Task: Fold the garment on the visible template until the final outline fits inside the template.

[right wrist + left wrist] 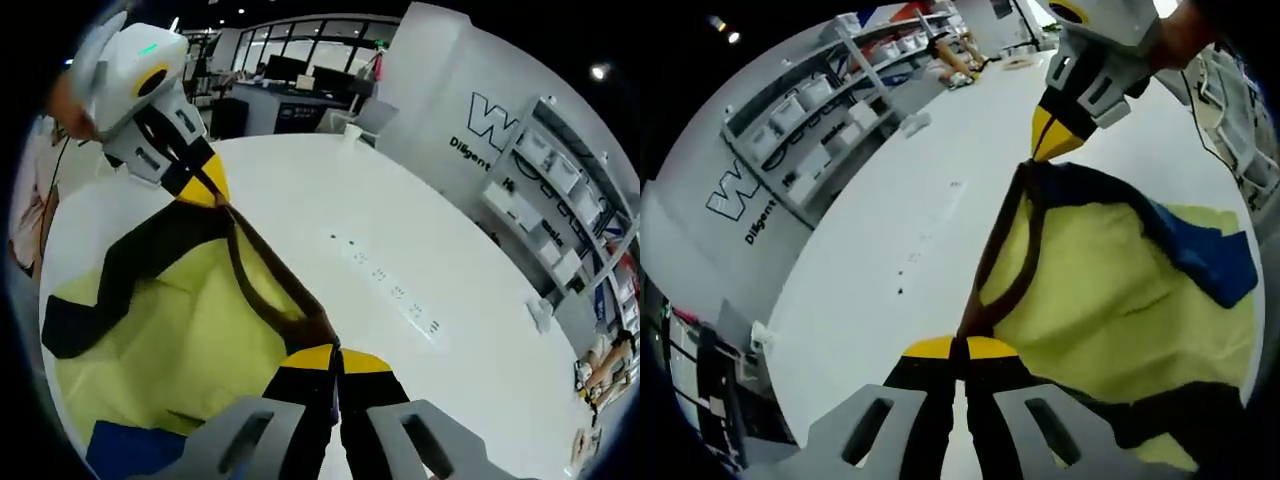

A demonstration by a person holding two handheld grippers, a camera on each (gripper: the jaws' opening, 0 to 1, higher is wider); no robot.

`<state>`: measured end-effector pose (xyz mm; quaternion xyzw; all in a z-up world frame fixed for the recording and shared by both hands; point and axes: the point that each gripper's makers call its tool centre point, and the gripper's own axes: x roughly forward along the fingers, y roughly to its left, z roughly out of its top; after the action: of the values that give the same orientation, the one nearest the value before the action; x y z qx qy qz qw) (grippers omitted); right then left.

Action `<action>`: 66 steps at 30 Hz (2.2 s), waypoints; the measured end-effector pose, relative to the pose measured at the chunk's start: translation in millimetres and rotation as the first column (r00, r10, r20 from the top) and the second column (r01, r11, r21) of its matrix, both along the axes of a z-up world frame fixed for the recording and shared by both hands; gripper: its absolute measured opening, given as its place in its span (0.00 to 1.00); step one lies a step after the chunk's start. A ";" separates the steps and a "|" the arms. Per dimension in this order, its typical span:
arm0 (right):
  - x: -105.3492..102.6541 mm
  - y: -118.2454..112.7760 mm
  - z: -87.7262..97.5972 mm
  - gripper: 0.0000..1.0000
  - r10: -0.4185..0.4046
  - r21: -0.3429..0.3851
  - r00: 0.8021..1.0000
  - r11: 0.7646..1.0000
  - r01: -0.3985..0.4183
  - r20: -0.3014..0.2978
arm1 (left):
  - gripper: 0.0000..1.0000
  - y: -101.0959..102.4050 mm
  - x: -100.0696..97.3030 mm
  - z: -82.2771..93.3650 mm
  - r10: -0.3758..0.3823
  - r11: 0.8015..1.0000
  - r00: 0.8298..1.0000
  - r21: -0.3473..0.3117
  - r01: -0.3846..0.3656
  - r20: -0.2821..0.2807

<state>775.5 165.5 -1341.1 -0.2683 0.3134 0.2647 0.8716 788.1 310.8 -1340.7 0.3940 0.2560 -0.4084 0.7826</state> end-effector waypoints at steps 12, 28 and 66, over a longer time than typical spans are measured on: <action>18.9 -0.2 -27.4 0.00 0.017 -0.020 1.000 1.000 -0.018 -0.017 | 0.01 -1.1 24.9 -38.1 0.020 0.997 1.000 0.069 -0.020 -0.008; 35.0 1.3 -61.4 0.00 0.028 -0.069 0.998 0.997 -0.031 -0.053 | 0.01 2.2 37.1 -68.2 0.034 0.990 0.999 0.140 -0.032 -0.012; 43.4 4.5 -103.2 0.00 0.037 -0.128 0.993 0.990 -0.051 -0.111 | 0.00 4.9 40.3 -98.2 0.117 0.971 0.988 0.220 -0.093 -0.097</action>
<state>819.0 170.0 -1444.3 -0.3169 0.3710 0.2770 0.8278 828.4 315.7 -1438.9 0.4392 0.3615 -0.3574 0.7407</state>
